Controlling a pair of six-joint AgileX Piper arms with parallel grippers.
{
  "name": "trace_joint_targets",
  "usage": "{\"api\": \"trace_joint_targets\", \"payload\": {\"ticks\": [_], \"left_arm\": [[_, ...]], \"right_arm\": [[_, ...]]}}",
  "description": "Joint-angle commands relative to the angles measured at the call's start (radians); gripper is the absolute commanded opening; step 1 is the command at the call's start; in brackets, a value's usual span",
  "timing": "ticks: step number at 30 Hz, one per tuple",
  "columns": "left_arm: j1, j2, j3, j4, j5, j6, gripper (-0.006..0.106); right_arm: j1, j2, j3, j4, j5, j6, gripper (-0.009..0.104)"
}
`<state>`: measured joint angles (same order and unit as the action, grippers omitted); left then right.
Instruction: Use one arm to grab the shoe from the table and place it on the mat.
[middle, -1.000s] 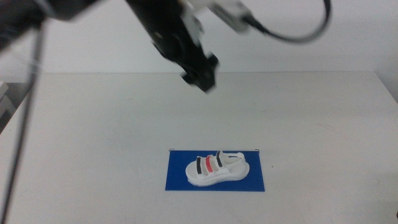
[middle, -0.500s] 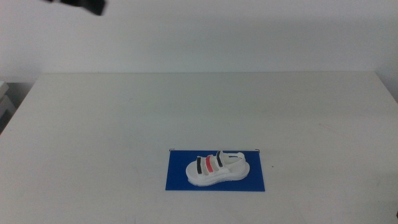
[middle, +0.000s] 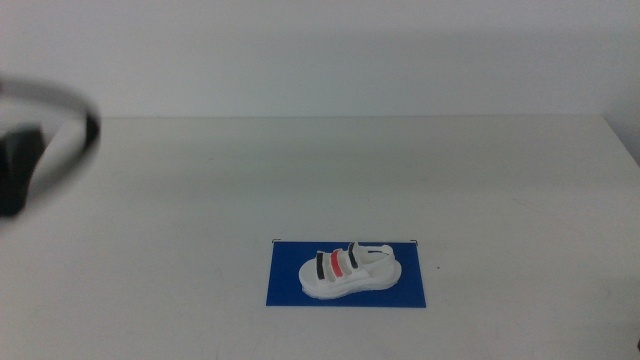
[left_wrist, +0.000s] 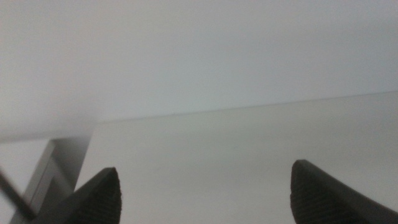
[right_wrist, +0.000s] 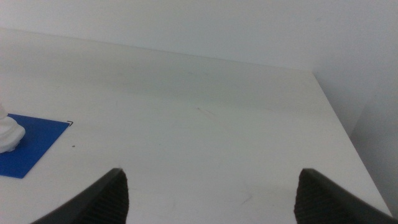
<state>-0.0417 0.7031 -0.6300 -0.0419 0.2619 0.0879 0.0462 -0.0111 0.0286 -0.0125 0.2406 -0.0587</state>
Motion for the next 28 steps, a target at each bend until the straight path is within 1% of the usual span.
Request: {"api": "trace_joint_targets", "payload": {"ticks": [1,5,12,18,20,28], "left_arm": [[0.023,-0.090,0.106,0.031,-0.159,-0.057,0.094],[0.083,-0.244,0.279,0.053,-0.157,-0.122,0.094],[0.163,-0.516,0.490,0.057,-0.162,-0.121,0.094],[0.176,-0.710,0.629,0.056,-0.162,-0.141,0.094],[0.175,-0.731,0.666,0.055,-0.175,-0.161,0.094],[0.175,-0.731,0.667,0.054,-0.156,-0.175,0.094]], "right_arm": [[-0.001,0.004,0.005,-0.011,-0.073,-0.010,0.078],[-0.001,0.004,0.005,-0.011,-0.073,-0.010,0.078],[-0.001,0.004,0.005,-0.011,-0.073,-0.010,0.078],[-0.001,0.004,0.005,-0.011,-0.073,-0.010,0.078],[-0.001,0.004,0.005,-0.011,-0.073,-0.010,0.078],[-0.001,0.004,0.005,-0.011,-0.073,-0.010,0.078]]}}
